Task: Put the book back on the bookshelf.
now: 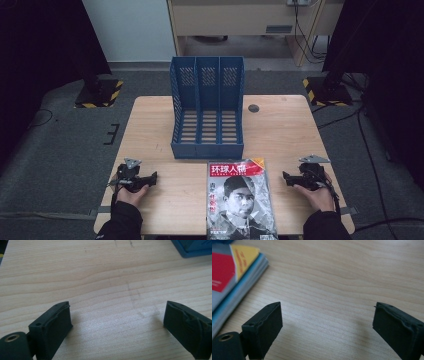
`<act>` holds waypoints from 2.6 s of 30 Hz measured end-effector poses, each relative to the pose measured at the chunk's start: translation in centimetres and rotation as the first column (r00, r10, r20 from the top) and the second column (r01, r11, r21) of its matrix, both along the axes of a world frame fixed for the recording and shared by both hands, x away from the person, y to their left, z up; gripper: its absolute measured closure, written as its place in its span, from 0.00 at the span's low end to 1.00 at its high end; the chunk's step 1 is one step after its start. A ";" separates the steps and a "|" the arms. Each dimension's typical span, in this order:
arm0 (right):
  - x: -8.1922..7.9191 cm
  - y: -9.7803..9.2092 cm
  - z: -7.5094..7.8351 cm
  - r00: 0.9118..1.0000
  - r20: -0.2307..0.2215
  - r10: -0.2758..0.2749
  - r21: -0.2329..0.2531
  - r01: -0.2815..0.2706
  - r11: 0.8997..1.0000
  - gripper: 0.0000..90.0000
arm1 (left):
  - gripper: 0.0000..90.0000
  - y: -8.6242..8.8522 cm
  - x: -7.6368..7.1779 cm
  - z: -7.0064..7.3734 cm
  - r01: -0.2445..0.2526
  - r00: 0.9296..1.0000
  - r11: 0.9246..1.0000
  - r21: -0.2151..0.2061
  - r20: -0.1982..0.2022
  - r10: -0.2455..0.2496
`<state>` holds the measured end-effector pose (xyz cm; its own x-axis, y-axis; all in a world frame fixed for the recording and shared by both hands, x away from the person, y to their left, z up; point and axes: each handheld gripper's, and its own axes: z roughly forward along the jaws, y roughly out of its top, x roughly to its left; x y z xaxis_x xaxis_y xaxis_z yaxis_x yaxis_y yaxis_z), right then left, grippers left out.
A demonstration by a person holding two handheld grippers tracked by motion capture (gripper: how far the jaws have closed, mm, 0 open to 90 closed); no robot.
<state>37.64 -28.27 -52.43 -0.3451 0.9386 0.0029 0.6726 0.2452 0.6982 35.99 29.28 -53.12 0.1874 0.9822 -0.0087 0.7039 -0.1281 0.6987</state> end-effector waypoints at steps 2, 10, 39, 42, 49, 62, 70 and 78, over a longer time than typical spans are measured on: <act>-0.1 0.0 0.2 1.000 0.004 -0.001 0.015 0.001 1.000 0.11 | 0.07 0.0 0.0 0.1 0.002 1.000 1.000 -0.008 0.005 -0.002; -0.5 -0.6 0.8 1.000 0.009 -0.021 0.063 0.021 0.998 0.11 | 0.10 -0.3 -0.5 1.1 0.014 0.999 0.998 -0.067 0.036 -0.012; -1.6 1.1 2.6 0.999 0.029 0.012 0.169 -0.017 0.985 0.16 | 0.19 -3.6 -2.1 3.1 0.155 0.983 0.981 -0.114 0.120 -0.142; -1.7 1.2 2.6 0.999 0.030 0.017 0.174 -0.022 0.984 0.16 | 0.18 -3.9 -2.2 3.3 0.161 0.981 0.981 -0.112 0.131 -0.146; -2.3 1.9 3.2 0.998 0.056 0.031 0.208 -0.042 0.977 0.17 | 0.17 -5.1 -2.6 3.7 0.191 0.973 0.973 -0.129 0.152 -0.171; -2.7 2.8 3.0 0.997 0.054 0.048 0.219 -0.059 0.974 0.18 | 0.16 -8.1 -3.0 3.7 0.278 0.953 0.954 -0.112 0.156 -0.260; -3.2 3.7 2.9 0.996 0.050 0.074 0.231 -0.084 0.969 0.21 | 0.17 -9.6 -3.1 3.5 0.313 0.943 0.944 -0.107 0.152 -0.296; -3.5 4.5 2.7 0.993 0.042 0.111 0.233 -0.118 0.965 0.26 | 0.19 -11.3 -3.3 3.2 0.356 0.930 0.929 -0.104 0.134 -0.342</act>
<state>34.13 -23.79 -49.69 -0.4536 0.8668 0.2070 0.6285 0.1464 0.7639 32.67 17.99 -49.97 0.5249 0.8468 -0.0859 0.5470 -0.2583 0.7963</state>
